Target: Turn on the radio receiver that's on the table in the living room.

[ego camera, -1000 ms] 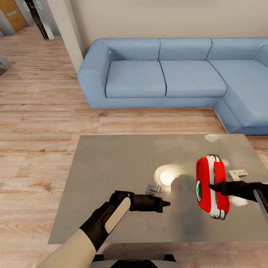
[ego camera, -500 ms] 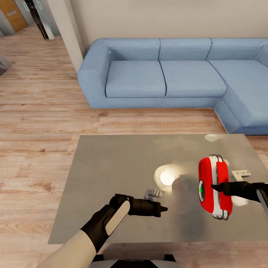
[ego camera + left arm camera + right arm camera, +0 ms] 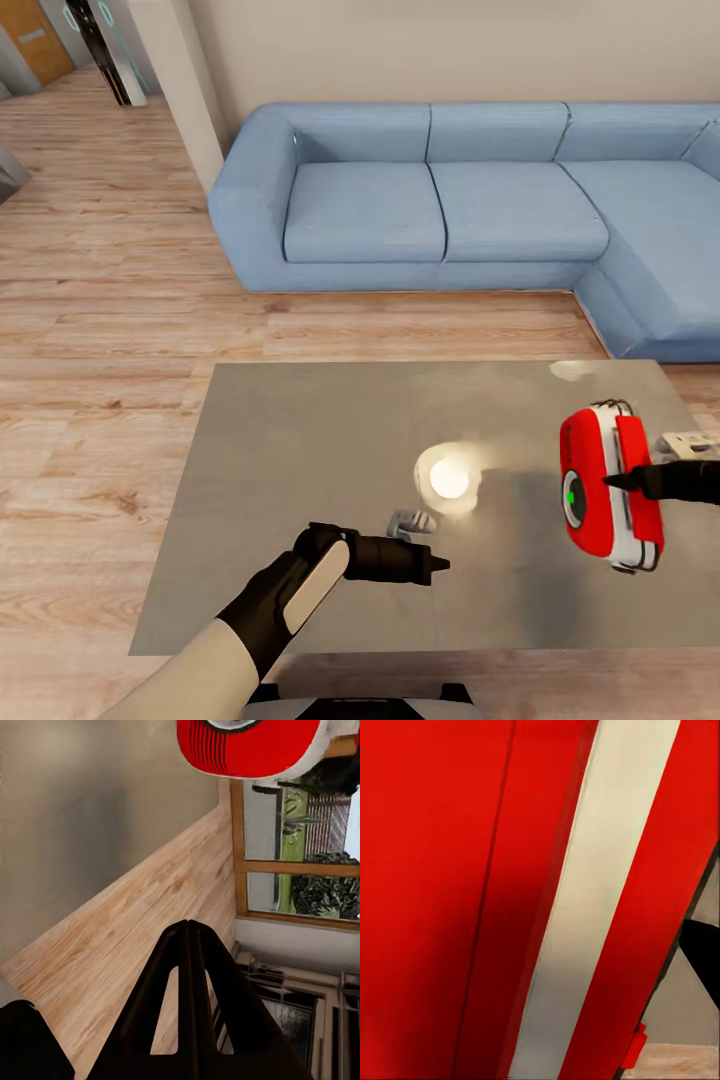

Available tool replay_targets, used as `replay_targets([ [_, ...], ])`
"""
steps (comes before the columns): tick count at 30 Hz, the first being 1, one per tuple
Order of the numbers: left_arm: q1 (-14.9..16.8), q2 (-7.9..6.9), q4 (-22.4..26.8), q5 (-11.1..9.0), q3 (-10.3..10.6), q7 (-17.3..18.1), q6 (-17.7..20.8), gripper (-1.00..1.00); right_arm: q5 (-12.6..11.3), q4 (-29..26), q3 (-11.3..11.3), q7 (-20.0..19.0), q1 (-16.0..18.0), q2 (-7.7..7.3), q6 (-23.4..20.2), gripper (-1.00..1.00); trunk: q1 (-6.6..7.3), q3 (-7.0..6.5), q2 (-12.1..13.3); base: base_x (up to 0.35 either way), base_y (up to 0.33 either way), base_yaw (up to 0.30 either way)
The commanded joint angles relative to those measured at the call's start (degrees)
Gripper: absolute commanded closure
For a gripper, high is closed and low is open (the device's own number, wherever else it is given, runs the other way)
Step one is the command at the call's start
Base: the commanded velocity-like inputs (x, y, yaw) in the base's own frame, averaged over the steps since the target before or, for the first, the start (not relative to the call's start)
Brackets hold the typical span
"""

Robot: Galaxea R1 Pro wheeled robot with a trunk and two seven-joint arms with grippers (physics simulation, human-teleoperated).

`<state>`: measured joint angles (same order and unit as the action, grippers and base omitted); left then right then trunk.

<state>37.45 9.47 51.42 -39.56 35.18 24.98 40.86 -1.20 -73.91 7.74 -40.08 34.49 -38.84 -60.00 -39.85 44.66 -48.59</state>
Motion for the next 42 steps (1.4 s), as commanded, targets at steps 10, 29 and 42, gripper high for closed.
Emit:
replay_targets([
  [10, 0.0, 0.02, 0.0, 0.0, -0.2, -0.1, -0.1, 1.00, 0.6, 4.5, -5.2, -0.6, 2.4, -0.39, 0.0, 1.00, 0.01, -0.01, 0.0, 0.000, 0.000, 0.000],
  [29, 0.0, -0.07, -0.3, 0.0, -0.1, -0.1, -0.1, 1.00, 0.5, 15.5, -5.3, 0.1, 3.0, 3.91, 0.0, 1.00, 0.01, -0.01, 0.0, 0.000, 0.000, 0.000],
  [42, 0.0, -0.12, -0.7, 0.0, 0.0, 0.0, -0.2, 1.00, 0.5, 21.5, -3.1, 0.5, 5.1, 7.23, 0.6, 1.00, 0.01, -0.01, 0.0, 0.000, 0.000, 0.000],
])
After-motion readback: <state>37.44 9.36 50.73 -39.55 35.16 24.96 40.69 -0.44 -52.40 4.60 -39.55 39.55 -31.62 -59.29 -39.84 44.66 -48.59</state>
